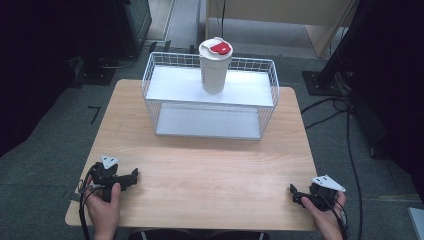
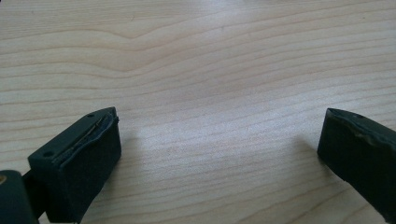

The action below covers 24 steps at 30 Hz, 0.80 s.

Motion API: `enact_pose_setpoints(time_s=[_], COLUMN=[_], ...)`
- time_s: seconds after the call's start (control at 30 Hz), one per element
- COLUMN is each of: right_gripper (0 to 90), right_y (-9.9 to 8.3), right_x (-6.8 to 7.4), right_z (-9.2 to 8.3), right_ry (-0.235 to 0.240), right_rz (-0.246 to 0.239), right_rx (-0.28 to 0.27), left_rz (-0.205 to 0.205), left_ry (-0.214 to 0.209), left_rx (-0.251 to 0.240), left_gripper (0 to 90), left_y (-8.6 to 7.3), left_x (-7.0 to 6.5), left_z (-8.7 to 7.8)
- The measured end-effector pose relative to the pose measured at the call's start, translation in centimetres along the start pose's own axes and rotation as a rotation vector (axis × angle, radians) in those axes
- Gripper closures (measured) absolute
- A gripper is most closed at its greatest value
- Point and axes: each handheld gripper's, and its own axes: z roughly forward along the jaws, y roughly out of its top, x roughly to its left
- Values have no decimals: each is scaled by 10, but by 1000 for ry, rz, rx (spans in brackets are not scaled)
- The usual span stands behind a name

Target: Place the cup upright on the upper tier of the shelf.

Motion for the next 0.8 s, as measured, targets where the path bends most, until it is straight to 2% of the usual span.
enact_pose_setpoints(time_s=[0.07,0.27,0.8], right_gripper=[40,41,38], right_y=[-2,-3,-4], right_x=[-4,-4,-7], right_z=[-1,-2,-4], right_ry=[18,21,-2], right_rz=[20,22,40], right_rx=[11,12,12], left_rz=[2,0,-1], left_ry=[0,0,-1], left_rx=[2,0,1], left_gripper=[0,0,0], left_y=[0,0,0], left_x=[0,0,0], left_z=[0,0,0])
